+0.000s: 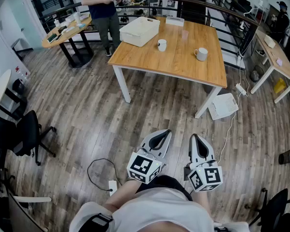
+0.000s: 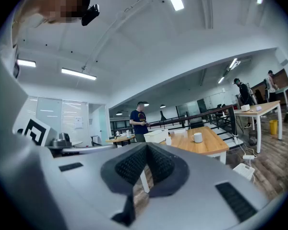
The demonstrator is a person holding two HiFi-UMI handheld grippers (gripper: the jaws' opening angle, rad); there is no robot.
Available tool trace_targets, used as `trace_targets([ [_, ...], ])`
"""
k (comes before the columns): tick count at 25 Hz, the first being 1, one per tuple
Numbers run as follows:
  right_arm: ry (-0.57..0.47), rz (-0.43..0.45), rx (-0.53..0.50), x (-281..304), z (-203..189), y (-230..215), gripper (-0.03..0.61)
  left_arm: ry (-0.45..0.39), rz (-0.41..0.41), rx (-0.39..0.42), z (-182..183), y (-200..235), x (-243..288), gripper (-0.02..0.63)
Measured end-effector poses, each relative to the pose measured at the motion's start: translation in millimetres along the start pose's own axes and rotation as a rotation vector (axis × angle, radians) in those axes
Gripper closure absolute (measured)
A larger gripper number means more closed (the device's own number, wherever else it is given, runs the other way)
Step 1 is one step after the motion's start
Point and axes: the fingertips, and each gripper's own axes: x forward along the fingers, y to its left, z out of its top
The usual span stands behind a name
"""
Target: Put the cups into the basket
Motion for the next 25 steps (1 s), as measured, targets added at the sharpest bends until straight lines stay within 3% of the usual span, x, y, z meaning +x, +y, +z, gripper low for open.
trace_targets([
  [25, -0.010, -0.008, 0.026, 25.4, -11.9, 27.5, 0.568, 0.024, -0.013, -0.009, -13.6, 44.0, -17.5, 0.607],
])
